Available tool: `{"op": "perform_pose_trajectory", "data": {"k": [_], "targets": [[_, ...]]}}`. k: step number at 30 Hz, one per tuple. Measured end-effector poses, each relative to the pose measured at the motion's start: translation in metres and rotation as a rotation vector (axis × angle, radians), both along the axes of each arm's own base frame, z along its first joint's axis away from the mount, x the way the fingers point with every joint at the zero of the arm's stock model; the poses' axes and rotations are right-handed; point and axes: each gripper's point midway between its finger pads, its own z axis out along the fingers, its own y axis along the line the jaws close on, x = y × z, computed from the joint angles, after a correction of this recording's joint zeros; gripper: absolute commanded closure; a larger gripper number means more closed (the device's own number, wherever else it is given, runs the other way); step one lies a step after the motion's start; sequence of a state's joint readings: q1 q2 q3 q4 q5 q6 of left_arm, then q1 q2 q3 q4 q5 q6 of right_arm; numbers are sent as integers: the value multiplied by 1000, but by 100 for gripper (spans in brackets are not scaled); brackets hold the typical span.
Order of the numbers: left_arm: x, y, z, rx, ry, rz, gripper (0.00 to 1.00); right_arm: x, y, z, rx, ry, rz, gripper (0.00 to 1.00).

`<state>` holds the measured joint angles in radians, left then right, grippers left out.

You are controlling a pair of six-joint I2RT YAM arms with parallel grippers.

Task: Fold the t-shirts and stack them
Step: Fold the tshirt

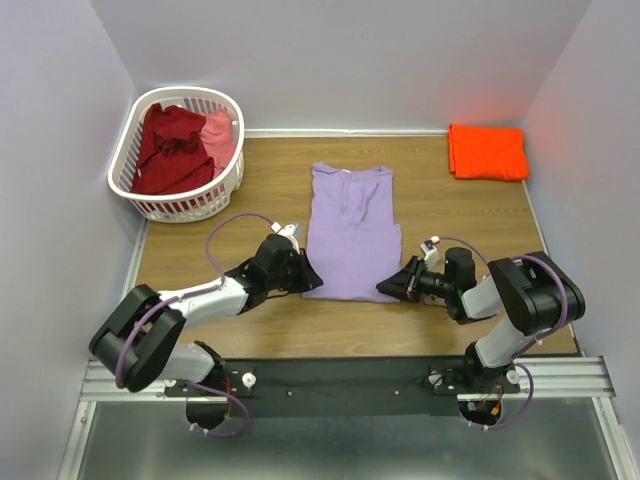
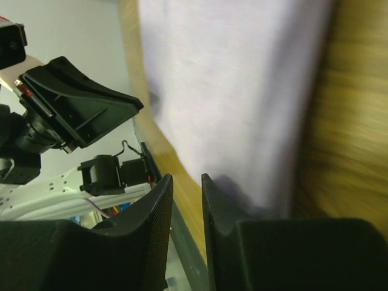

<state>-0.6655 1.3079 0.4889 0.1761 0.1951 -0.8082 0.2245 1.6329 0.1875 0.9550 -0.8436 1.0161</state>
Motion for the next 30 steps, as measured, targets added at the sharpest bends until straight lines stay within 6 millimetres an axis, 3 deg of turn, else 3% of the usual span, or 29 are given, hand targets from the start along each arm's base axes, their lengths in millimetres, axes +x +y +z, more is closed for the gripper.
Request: {"op": "perform_pose_trajectory", "data": {"k": [8,13,17,21,26,28,30], "targets": [[-4,1,-37,56,102,9,82,-5,-25,-25,-15,101,-59,68],[-4,1,-37,40,109,12,82,-5,-25,-25,-14,91,-51,68],[-8,4,-32,42,111,13,69,-6,-26,-19,-19,75,-44,65],[-7,14,-2,42,29,24,54,5,-31,-6,-120,-2,-36,58],[15,36,61,86,-155,126,24,44,-49,50,-303,-187,-110,45],[23,48,83,118,-218,179,15,49,-59,68,-376,-212,-151,41],[27,60,94,155,-251,220,5,46,-67,69,-437,-185,-175,41]]}}
